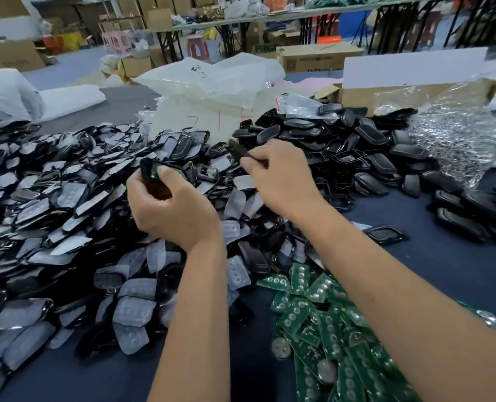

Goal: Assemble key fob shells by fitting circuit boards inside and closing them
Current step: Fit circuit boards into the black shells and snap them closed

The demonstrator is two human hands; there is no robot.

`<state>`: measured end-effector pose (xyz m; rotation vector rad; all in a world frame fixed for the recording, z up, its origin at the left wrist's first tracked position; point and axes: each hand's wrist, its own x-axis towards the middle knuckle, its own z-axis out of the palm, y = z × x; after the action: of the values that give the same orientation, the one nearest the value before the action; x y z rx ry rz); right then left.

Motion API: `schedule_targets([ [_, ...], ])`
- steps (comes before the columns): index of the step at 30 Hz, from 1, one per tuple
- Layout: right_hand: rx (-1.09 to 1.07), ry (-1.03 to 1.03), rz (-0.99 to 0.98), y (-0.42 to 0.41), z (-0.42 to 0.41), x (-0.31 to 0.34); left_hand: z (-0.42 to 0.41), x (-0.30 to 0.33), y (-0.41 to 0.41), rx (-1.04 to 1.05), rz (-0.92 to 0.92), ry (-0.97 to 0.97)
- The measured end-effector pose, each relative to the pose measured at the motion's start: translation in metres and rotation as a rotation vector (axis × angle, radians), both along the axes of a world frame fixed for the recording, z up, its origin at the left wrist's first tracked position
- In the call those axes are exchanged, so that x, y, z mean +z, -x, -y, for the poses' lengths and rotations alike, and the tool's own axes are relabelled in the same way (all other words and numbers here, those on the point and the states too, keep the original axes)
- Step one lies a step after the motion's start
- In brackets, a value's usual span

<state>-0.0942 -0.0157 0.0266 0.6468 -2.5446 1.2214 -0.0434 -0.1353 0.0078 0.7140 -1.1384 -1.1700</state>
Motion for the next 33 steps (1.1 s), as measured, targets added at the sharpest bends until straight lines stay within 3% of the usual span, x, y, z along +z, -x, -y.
schedule_targets([
  [3,-0.074,0.377,0.226,-0.004,-0.065,-0.01,-0.04,-0.006,0.008,-0.271,0.201,0.078],
  [6,-0.165,0.564,0.252,-0.013,-0.113,-0.026,-0.084,-0.025,0.01,-0.698,0.403,0.174],
  [10,-0.173,0.63,0.208,-0.022,-0.145,-0.047,-0.116,-0.043,0.004,-0.809,0.697,0.77],
  [12,-0.208,0.607,0.224,-0.021,-0.15,-0.058,-0.114,-0.046,0.007,-0.81,0.788,0.866],
  [15,-0.183,0.554,0.219,-0.019,-0.15,-0.066,-0.111,-0.047,0.008,-0.779,0.801,0.871],
  [18,-0.138,0.537,0.205,-0.02,-0.151,-0.067,-0.108,-0.045,0.005,-0.734,0.593,0.731],
  [20,-0.088,0.441,0.187,-0.021,-0.152,-0.067,-0.107,-0.043,0.004,-0.832,0.479,0.585],
  [23,0.008,0.328,0.172,-0.024,-0.153,-0.063,-0.105,-0.043,0.005,-0.997,0.482,0.515],
  [25,0.006,0.371,0.16,-0.024,-0.153,-0.062,-0.103,-0.043,0.007,-1.078,0.475,0.456],
  [29,-0.166,0.722,0.223,-0.023,-0.151,-0.064,-0.103,-0.042,0.006,-1.274,0.476,0.37],
  [33,-0.174,0.688,0.211,-0.025,-0.151,-0.065,-0.109,-0.042,0.002,-1.258,0.487,0.464],
])
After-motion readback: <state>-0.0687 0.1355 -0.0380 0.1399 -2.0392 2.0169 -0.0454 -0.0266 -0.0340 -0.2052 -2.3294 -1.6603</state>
